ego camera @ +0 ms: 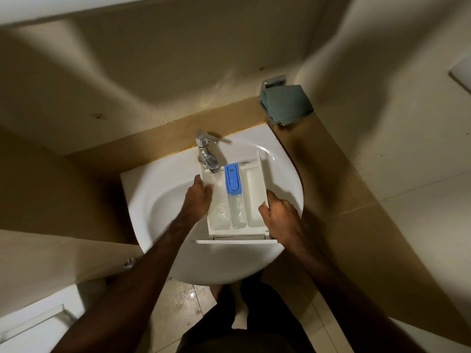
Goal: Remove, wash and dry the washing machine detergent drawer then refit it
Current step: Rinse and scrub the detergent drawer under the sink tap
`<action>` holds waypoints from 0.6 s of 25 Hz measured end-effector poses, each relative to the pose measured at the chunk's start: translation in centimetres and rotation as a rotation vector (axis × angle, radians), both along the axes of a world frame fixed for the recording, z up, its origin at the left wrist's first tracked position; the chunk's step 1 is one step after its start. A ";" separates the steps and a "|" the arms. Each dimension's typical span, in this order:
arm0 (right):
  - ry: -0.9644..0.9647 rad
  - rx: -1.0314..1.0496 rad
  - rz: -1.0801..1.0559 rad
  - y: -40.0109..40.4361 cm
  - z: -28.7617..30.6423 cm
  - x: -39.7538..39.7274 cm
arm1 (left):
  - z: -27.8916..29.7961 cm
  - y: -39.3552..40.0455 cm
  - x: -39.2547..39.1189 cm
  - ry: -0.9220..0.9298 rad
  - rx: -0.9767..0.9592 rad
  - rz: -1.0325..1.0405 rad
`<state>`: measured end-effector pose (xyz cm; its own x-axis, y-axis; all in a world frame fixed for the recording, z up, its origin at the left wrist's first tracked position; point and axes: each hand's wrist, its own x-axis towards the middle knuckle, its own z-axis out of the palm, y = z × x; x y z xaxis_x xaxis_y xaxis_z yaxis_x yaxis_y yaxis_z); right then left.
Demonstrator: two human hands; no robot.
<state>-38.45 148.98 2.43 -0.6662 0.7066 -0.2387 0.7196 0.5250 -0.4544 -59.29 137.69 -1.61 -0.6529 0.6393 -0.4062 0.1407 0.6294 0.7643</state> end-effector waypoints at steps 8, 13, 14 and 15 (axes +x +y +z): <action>0.056 -0.163 -0.038 1.7 -1.1 -0.6 | 2.2 -0.9 7.0 0.285 0.175 -0.098; 0.088 -0.262 -0.111 1.4 -2.0 -1.1 | 0.2 2.3 4.4 0.216 0.209 -0.080; 0.088 -0.270 -0.124 1.4 -2.2 -1.2 | -0.2 2.5 4.1 0.218 0.200 -0.080; 0.087 -0.272 -0.129 1.3 -2.4 -1.3 | -0.3 2.5 4.0 0.206 0.193 -0.078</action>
<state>-39.72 150.27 0.04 -0.6013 0.7049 -0.3763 0.7246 0.2826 -0.6286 -55.32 140.20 -1.88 -0.6550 0.7433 -0.1360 0.3474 0.4561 0.8193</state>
